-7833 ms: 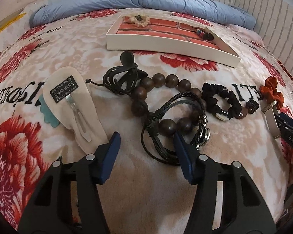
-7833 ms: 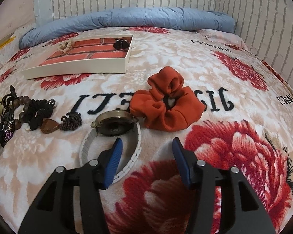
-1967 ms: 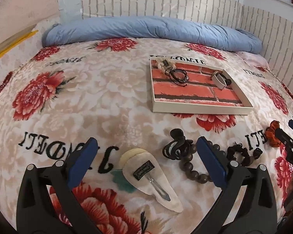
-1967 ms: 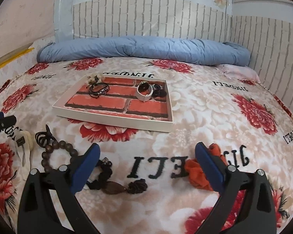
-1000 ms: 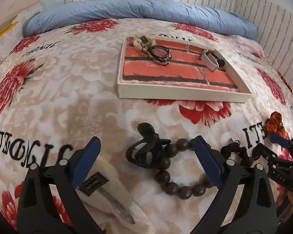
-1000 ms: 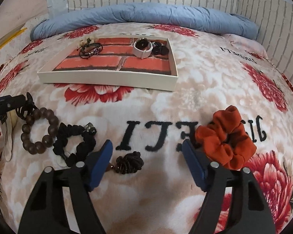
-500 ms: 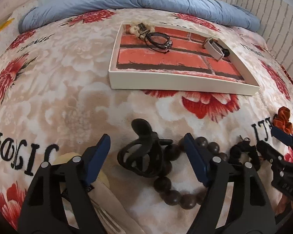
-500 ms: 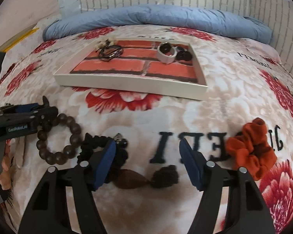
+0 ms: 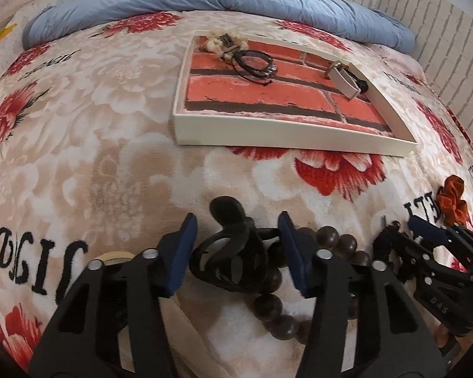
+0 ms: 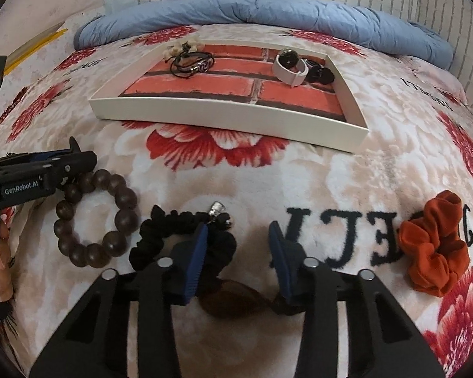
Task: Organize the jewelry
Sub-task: 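Grasp black claw clip with left tool while right tool grasps black beaded hair tie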
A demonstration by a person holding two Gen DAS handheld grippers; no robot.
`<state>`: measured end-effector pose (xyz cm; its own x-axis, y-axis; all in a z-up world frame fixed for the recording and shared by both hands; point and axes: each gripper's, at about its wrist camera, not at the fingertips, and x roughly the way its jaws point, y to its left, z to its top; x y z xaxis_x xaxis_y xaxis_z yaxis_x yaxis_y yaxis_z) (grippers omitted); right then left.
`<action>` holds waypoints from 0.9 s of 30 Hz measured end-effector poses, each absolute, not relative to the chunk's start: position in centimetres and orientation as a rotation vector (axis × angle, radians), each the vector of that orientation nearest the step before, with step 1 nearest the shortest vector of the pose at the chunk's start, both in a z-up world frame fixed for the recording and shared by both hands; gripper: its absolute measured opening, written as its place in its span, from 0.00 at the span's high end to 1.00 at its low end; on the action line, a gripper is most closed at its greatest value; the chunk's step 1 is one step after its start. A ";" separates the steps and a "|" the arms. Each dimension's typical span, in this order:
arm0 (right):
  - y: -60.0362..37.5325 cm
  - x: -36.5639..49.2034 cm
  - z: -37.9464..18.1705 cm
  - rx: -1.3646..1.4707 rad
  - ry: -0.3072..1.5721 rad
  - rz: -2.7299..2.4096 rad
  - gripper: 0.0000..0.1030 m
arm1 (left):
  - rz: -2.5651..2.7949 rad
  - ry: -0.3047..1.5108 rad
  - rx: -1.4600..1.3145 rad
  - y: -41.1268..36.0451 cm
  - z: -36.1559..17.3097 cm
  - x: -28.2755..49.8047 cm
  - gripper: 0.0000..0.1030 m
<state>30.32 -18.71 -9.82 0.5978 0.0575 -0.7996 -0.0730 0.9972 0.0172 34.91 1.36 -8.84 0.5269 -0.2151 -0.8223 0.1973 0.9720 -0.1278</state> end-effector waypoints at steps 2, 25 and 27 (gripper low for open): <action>-18.6 30.5 -9.9 -0.014 0.925 0.080 0.71 | -0.244 0.985 -0.015 1.3 -8.8 35.1 0.53; -18.7 29.8 -7.8 -0.016 0.829 0.125 0.92 | -0.228 0.908 -0.049 2.3 -7.0 34.2 0.53; -18.9 29.8 -7.2 -0.016 0.812 0.126 0.92 | -0.230 0.901 -0.047 2.3 -6.7 34.0 0.53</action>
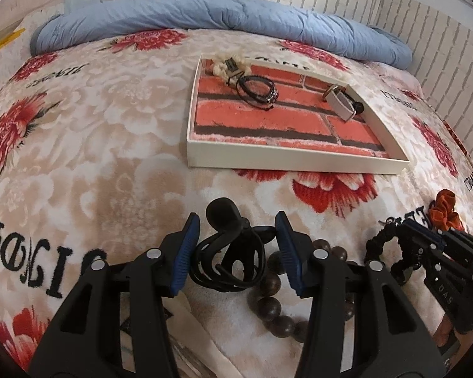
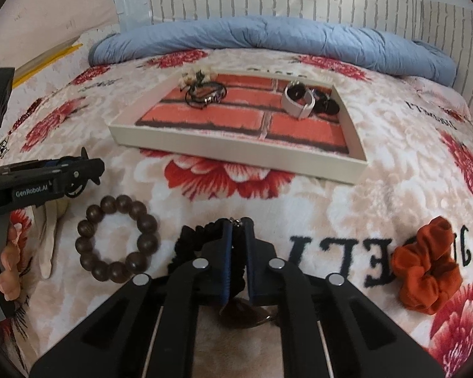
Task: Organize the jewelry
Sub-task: 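Grasp black claw clip with left tool while right tool grasps black beaded hair tie, then carry claw clip in left tool into tray while right tool carries hair tie there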
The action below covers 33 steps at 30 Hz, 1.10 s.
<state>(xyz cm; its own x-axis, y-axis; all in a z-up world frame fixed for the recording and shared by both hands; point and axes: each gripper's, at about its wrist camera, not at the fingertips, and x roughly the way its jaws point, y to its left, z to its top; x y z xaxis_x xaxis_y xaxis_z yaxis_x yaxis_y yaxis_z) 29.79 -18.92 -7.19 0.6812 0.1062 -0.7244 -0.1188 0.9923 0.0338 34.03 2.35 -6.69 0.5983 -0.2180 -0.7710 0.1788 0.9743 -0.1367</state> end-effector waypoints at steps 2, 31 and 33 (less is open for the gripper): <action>-19.0 29.9 -6.5 -0.027 0.797 0.125 0.92 | -0.230 0.898 -0.051 2.4 -6.4 34.0 0.53; -23.7 43.3 -2.2 0.001 0.632 0.017 0.93 | -0.207 0.760 -0.031 -3.3 -2.3 45.7 0.53; -24.0 44.6 -3.0 0.000 0.631 0.004 0.93 | -0.199 0.761 -0.013 -3.7 -3.1 46.9 0.53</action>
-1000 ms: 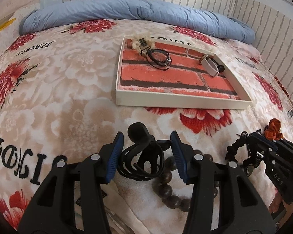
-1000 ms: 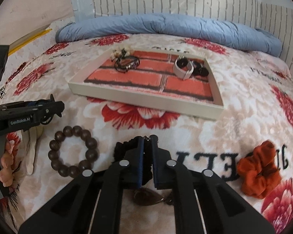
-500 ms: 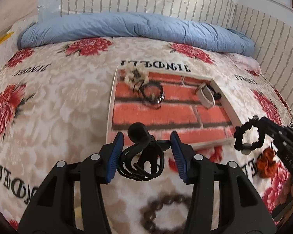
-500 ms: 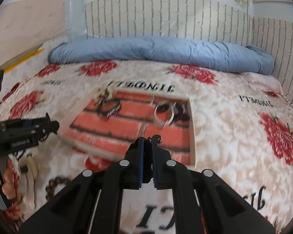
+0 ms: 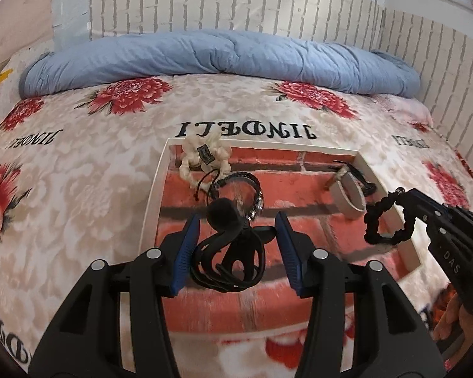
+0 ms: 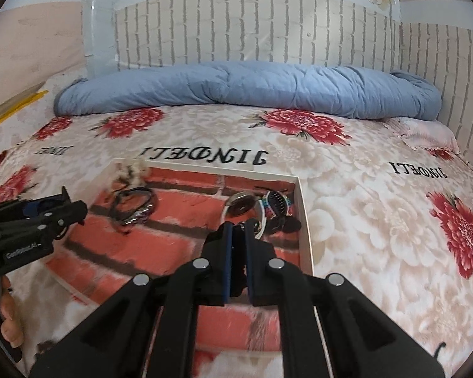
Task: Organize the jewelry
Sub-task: 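Carry claw clip in left tool into tray while right tool carries hair tie there, then open left tool releasing claw clip in tray while right tool releases hair tie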
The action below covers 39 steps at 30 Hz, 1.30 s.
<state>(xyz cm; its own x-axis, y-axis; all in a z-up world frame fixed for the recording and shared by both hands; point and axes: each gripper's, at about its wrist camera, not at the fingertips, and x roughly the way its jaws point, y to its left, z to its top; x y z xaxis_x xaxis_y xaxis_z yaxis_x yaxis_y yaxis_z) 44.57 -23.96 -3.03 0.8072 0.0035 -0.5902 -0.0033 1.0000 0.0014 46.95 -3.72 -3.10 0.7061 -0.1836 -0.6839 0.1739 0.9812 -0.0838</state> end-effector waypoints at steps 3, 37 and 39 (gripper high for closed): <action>-24.3 45.8 -4.2 -0.013 0.625 -0.020 0.93 | -0.198 0.771 -0.010 -3.9 -4.5 48.2 0.53; -27.9 46.1 -4.8 0.112 0.639 -0.057 0.33 | -0.164 0.740 -0.034 -2.9 -3.8 48.5 0.09; -27.6 45.1 -3.9 0.096 0.625 -0.067 0.27 | -0.167 0.721 -0.037 -2.8 -2.7 47.5 0.05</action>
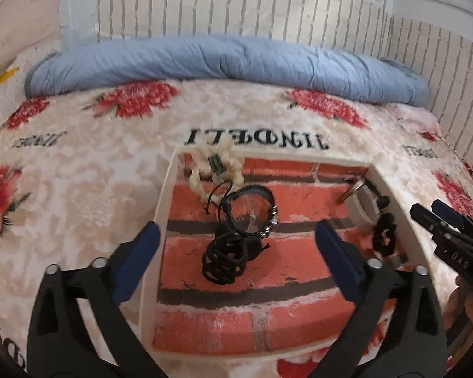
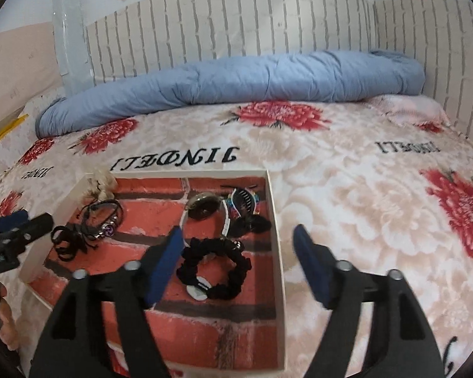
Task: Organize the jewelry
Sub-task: 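Open left tool releasing claw clip in tray while right tool releases hair tie, then move left tool to cream fabric snap clip while right tool approaches small black hair tie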
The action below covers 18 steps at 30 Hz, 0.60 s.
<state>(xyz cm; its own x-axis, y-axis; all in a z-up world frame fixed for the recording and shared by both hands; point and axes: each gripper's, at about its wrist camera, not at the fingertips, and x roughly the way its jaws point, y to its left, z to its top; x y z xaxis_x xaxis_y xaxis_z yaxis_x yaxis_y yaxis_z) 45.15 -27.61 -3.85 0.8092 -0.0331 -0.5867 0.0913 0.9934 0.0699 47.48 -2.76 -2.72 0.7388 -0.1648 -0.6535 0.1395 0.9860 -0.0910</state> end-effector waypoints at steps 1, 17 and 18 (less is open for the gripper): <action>-27.4 44.7 -3.4 0.087 0.624 -0.067 0.26 | -0.168 0.718 -0.040 -2.7 -2.2 47.0 0.05; -25.6 32.7 -0.1 0.019 0.643 -0.071 0.13 | -0.056 0.729 -0.017 3.9 1.7 34.4 0.05; -25.5 31.9 -0.4 0.012 0.646 -0.072 0.13 | -0.051 0.737 -0.027 4.4 1.6 33.8 0.05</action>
